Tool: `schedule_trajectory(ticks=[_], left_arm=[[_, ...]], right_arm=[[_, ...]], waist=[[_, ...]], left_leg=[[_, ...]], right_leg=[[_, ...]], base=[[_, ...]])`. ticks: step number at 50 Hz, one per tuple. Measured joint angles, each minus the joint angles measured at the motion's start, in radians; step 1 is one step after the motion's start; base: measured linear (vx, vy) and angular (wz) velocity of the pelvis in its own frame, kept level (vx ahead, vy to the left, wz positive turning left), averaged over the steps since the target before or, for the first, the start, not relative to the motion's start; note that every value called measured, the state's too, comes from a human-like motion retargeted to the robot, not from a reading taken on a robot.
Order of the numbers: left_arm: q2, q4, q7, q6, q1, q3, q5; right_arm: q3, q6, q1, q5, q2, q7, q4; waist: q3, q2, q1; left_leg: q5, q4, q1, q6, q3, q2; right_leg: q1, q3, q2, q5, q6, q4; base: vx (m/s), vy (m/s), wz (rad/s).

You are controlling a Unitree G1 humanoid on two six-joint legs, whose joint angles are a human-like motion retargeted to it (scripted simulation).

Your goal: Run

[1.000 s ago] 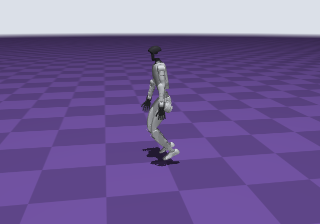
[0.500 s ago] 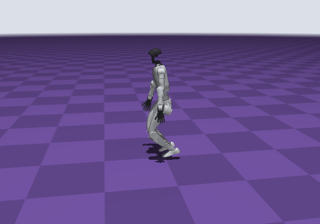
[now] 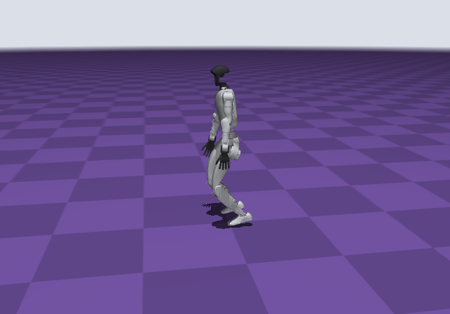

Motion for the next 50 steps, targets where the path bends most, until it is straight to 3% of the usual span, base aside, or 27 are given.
schedule_trajectory(ticks=[3, 5, 26, 50], left_arm=[[0.006, 0.023, 0.032, -0.001, -0.032, 0.001, 0.026], [0.001, 0.044, 0.046, -0.004, -0.051, 0.012, 0.033], [0.011, 0.08, 0.044, -0.002, -0.043, 0.075, -0.005], [0.009, 0.069, 0.07, -0.003, -0.045, 0.072, -0.03]], right_arm=[[0.004, -0.003, -0.035, -0.048, 0.001, -0.021, 0.042], [0.002, -0.007, -0.054, -0.065, 0.003, -0.032, 0.063], [0.004, -0.005, -0.053, -0.103, 0.026, -0.021, 0.067], [0.034, 0.001, -0.007, -0.152, 0.03, -0.024, 0.059]], waist=[[0.028, -0.006, 0.013], [0.057, -0.006, 0.016], [0.062, 0.001, 0.026], [0.063, 0.001, 0.038]], left_leg=[[-0.151, 0.008, 0.037, 0.034, 0.006, 0.022], [-0.199, 0.004, 0.065, 0.041, 0.015, 0.04], [-0.199, -0.115, 0.148, 0.023, -0.01, 0.079], [-0.189, -0.135, 0.186, 0.017, -0.026, 0.073]], right_leg=[[0.048, -0.014, 0.006, -0.157, -0.033, -0.016], [0.08, -0.021, 0.015, -0.192, -0.036, -0.031], [0.178, -0.062, 0.046, -0.153, -0.038, -0.179], [0.217, -0.079, 0.039, -0.136, -0.052, -0.172]], base=[[-0.02, -0.04, 0.02], [0.0, 0.0, 0.0], [0.0, 0.0, 0.0], [0.0, 0.0, 0.0]])
